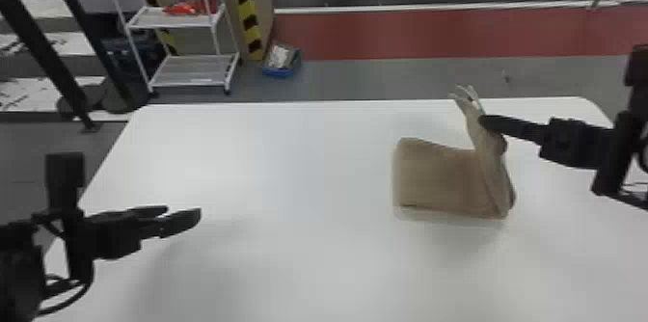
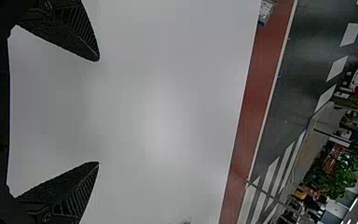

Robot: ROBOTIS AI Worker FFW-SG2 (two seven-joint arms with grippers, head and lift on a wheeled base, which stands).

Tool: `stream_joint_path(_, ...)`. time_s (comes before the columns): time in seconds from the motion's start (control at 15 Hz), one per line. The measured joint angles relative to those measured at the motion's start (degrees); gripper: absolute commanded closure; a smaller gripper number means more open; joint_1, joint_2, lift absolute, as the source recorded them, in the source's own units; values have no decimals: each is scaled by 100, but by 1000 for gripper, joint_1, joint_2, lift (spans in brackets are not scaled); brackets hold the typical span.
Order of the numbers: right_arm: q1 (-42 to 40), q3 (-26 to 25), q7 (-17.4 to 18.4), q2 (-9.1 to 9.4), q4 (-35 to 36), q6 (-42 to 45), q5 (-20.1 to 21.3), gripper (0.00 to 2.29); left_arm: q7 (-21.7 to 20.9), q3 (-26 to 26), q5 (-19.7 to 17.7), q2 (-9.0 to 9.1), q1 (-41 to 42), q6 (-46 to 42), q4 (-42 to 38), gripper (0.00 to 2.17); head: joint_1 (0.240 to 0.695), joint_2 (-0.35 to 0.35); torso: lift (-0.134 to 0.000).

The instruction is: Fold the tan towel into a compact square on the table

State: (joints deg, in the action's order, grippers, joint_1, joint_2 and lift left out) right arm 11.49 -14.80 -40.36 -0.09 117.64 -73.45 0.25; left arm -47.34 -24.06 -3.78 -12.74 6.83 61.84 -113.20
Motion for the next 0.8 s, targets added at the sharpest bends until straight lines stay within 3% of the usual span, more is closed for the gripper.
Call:
stream_joint_path(0.33, -373, 971, 76, 0, 5, 242, 572, 1740, -38, -16, -51, -5, 63, -11, -70, 90, 695, 202, -123)
stream_joint_path(0.6, -416, 1206, 168, 0, -667, 1285, 742, 1737, -39, -20, -100, -17, 106, -81, -78, 90, 695, 209, -123)
stream_joint_path(0.8, -398, 1405, 166, 0, -1032, 1599, 869, 1733, -39, -56, -122, -22, 144, -118, -79, 90, 695, 220, -123)
